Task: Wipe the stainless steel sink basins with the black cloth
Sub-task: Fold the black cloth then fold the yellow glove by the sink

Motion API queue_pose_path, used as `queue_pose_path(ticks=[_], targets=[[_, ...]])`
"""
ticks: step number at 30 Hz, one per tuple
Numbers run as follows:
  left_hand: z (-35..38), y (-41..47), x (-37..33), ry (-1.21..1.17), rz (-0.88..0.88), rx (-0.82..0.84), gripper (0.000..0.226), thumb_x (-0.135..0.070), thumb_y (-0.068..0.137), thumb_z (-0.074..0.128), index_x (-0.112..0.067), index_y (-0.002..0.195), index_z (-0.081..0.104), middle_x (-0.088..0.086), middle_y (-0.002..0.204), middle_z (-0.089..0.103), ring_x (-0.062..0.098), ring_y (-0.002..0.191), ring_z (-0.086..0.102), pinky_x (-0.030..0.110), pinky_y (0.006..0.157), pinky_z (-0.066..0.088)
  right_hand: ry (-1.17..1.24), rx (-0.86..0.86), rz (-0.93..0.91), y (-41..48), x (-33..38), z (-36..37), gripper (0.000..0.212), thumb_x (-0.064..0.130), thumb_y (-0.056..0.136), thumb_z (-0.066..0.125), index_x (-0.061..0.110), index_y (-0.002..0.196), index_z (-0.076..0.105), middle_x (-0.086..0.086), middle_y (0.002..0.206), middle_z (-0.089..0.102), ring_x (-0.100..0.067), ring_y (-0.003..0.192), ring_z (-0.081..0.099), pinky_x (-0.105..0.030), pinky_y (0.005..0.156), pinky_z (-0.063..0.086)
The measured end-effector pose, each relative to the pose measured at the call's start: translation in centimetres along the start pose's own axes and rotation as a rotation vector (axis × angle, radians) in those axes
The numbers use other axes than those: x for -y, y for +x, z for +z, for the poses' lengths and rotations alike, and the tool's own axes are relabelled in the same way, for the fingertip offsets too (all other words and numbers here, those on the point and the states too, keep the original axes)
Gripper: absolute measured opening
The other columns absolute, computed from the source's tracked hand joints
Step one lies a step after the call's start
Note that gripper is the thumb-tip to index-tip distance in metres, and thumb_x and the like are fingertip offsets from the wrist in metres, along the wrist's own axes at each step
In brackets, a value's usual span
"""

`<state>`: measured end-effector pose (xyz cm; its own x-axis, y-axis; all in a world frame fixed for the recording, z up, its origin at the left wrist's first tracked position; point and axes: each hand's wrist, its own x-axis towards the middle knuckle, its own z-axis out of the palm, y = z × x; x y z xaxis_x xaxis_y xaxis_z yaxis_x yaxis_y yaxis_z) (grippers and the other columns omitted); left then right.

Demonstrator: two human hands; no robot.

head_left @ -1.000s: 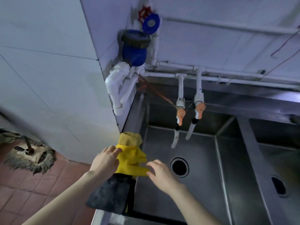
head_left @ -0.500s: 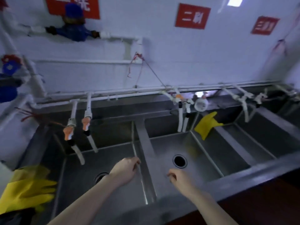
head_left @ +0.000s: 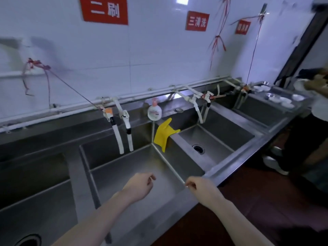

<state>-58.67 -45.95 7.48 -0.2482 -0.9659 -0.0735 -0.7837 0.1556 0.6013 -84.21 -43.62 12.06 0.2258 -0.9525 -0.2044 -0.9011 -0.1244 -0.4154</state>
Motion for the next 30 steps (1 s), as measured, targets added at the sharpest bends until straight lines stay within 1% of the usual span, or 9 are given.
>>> queue_pose_path(ticks=[2,7,10,14,17,21,24,26,30], targets=[[0.6,3.2,-0.4,-0.011,-0.022,0.002,0.025,-0.018,0.084,0.047,-0.025,0.101,0.064,-0.003,0.094,0.068,0.014,0.088,0.063,0.029,0.08,0.051,0.004,-0.008,-0.002,2.8,-1.6,-1.4,0.021,0.018,0.094,0.049,0.026,0.105,0.065,0.008,0.104,0.067,-0.01,0.088,0.062,-0.03,0.08,0.053],[1.5,12.6,-0.5,-0.077,-0.118,-0.041,0.025,-0.016,0.083,0.047,-0.026,0.098,0.065,-0.005,0.093,0.068,0.011,0.086,0.063,0.028,0.078,0.051,-0.054,0.027,-0.036,11.2,-5.6,-4.6,0.025,0.019,0.095,0.046,0.026,0.109,0.065,0.008,0.113,0.064,-0.01,0.094,0.06,-0.025,0.081,0.05],[1.5,16.6,-0.6,-0.113,-0.181,-0.054,0.023,-0.018,0.083,0.05,-0.028,0.096,0.065,-0.006,0.091,0.069,0.01,0.085,0.063,0.027,0.075,0.051,-0.037,0.069,-0.029,16.0,-7.6,-6.2,0.026,0.017,0.093,0.047,0.023,0.11,0.066,0.003,0.114,0.064,-0.015,0.098,0.061,-0.024,0.083,0.047],[0.9,21.6,-0.1,-0.089,-0.251,-0.079,0.024,-0.022,0.082,0.048,-0.034,0.097,0.063,-0.008,0.097,0.067,0.008,0.086,0.061,0.027,0.076,0.051,0.02,0.081,-0.073,22.2,-9.5,-8.0,0.03,0.013,0.092,0.046,0.02,0.115,0.063,-0.003,0.115,0.062,-0.018,0.099,0.059,-0.023,0.083,0.043],[0.8,25.0,0.2,-0.087,-0.318,-0.119,0.026,-0.021,0.083,0.047,-0.029,0.1,0.064,-0.005,0.1,0.068,0.011,0.089,0.061,0.027,0.075,0.049,0.0,0.139,-0.113,27.4,-10.7,-8.8,0.033,0.016,0.092,0.047,0.021,0.123,0.057,-0.004,0.121,0.057,-0.02,0.103,0.058,-0.03,0.089,0.046],[1.4,29.7,0.9,-0.117,-0.439,-0.157,0.024,-0.018,0.086,0.05,-0.02,0.106,0.062,0.003,0.099,0.067,0.018,0.086,0.06,0.026,0.069,0.043,-0.061,0.18,-0.205,35.4,-11.8,-9.4,0.04,0.021,0.094,0.048,0.022,0.134,0.048,-0.004,0.133,0.053,-0.024,0.115,0.054,-0.034,0.093,0.045],[2.3,33.5,1.5,-0.159,-0.5,-0.222,0.025,-0.014,0.087,0.051,-0.013,0.109,0.061,0.009,0.104,0.067,0.026,0.093,0.061,0.027,0.071,0.042,-0.059,0.213,-0.274,41.5,-12.8,-8.8,0.046,0.022,0.094,0.049,0.023,0.139,0.041,-0.008,0.135,0.049,-0.03,0.118,0.049,-0.037,0.093,0.044],[3.1,36.2,1.9,-0.181,-0.581,-0.245,0.029,-0.014,0.087,0.051,-0.014,0.115,0.059,0.009,0.109,0.064,0.027,0.097,0.06,0.028,0.072,0.043,-0.004,0.256,-0.313,45.4,-13.5,-7.8,0.052,0.023,0.093,0.051,0.023,0.143,0.036,-0.011,0.136,0.047,-0.032,0.121,0.047,-0.04,0.094,0.043],[4.3,41.4,3.5,-0.173,-0.627,-0.215,0.041,-0.017,0.09,0.053,-0.017,0.131,0.051,0.01,0.129,0.053,0.027,0.112,0.055,0.033,0.09,0.044,0.07,0.309,-0.345,51.6,-14.6,-5.2,0.064,0.026,0.091,0.055,0.03,0.147,0.024,-0.013,0.136,0.042,-0.034,0.122,0.044,-0.046,0.096,0.043]])
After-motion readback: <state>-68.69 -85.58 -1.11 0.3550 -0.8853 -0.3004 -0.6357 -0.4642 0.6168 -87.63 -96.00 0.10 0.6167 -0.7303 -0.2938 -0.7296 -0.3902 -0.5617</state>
